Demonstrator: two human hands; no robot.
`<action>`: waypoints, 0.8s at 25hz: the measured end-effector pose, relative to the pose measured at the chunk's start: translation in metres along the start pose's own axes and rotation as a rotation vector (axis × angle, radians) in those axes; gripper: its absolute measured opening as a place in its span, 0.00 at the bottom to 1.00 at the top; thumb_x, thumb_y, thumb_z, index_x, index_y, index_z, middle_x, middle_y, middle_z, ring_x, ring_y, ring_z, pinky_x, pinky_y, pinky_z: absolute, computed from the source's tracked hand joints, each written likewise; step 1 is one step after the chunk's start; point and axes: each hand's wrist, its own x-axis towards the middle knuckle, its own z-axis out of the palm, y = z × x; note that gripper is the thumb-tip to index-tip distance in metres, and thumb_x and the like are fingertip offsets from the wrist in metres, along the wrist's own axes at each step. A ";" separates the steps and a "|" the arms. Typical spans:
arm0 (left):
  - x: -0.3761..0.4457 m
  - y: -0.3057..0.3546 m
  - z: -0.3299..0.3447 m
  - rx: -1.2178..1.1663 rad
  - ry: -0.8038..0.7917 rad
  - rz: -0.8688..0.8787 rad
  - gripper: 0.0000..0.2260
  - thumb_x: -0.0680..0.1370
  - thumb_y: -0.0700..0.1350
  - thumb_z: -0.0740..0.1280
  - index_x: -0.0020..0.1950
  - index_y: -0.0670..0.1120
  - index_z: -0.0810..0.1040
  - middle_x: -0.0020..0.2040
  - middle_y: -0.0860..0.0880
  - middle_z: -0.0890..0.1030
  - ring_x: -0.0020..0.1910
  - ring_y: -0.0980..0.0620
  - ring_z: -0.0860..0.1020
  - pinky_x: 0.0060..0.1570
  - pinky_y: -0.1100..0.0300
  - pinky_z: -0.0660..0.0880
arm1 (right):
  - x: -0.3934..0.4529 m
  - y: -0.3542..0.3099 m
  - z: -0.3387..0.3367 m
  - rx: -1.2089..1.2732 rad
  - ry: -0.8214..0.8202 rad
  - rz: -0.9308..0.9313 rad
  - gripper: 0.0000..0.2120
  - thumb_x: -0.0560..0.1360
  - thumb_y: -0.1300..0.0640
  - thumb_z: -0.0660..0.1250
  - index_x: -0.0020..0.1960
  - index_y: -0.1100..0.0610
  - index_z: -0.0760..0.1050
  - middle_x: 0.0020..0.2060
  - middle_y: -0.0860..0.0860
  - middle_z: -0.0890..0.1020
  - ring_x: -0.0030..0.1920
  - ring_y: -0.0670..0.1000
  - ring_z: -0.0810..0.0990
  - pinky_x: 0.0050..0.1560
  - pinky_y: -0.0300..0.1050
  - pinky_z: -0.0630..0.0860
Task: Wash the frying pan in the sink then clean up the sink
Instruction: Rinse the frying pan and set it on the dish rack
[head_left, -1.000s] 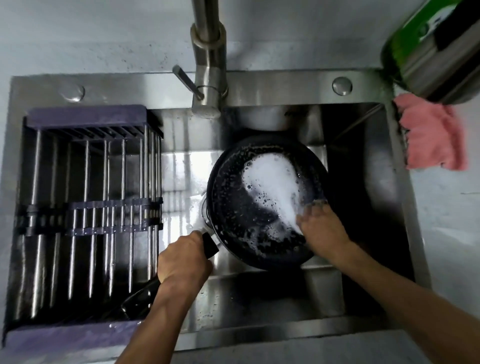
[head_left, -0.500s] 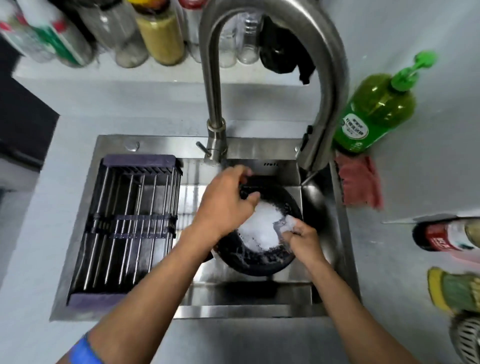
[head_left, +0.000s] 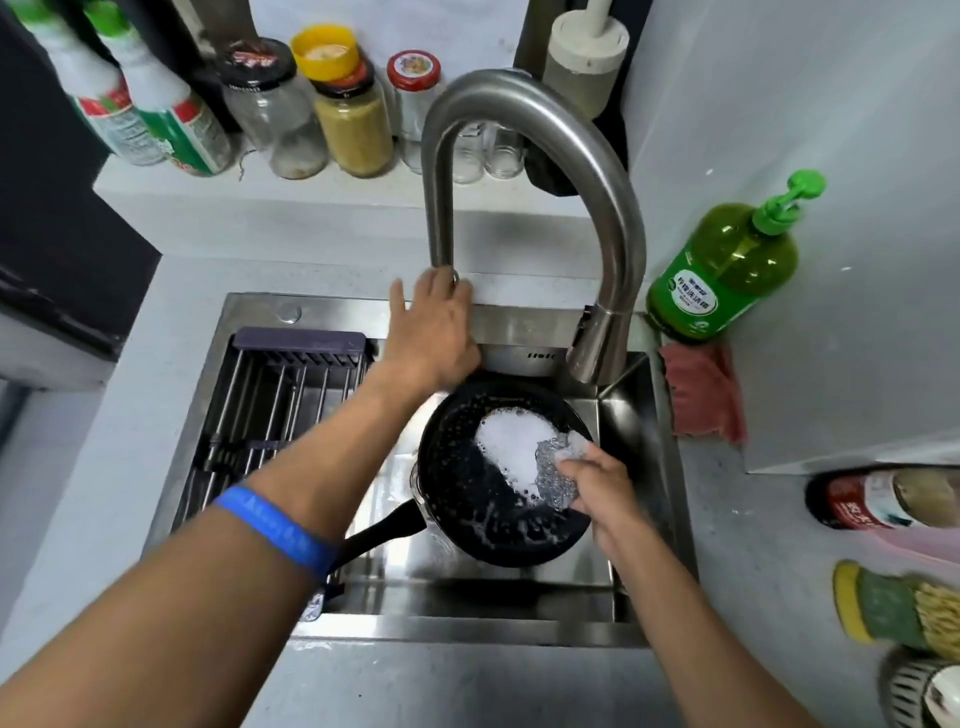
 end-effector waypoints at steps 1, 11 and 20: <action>0.011 -0.011 0.006 0.092 -0.026 -0.031 0.21 0.75 0.45 0.60 0.68 0.45 0.69 0.69 0.43 0.69 0.69 0.43 0.66 0.71 0.39 0.56 | 0.002 0.000 0.002 0.038 0.003 0.003 0.23 0.79 0.63 0.68 0.73 0.57 0.70 0.58 0.47 0.81 0.49 0.41 0.82 0.43 0.38 0.77; -0.032 -0.008 0.031 0.263 -0.128 -0.057 0.24 0.75 0.50 0.62 0.69 0.42 0.70 0.61 0.44 0.76 0.61 0.43 0.72 0.59 0.49 0.70 | 0.014 -0.017 -0.005 0.134 0.026 0.011 0.17 0.78 0.64 0.67 0.65 0.50 0.77 0.50 0.47 0.84 0.45 0.47 0.82 0.36 0.42 0.74; -0.036 0.085 -0.059 -1.231 -0.124 0.417 0.26 0.68 0.24 0.61 0.65 0.37 0.73 0.61 0.43 0.79 0.63 0.52 0.76 0.63 0.63 0.72 | 0.023 -0.041 0.005 0.170 -0.083 0.039 0.19 0.80 0.64 0.61 0.60 0.42 0.74 0.54 0.43 0.77 0.55 0.46 0.74 0.61 0.57 0.73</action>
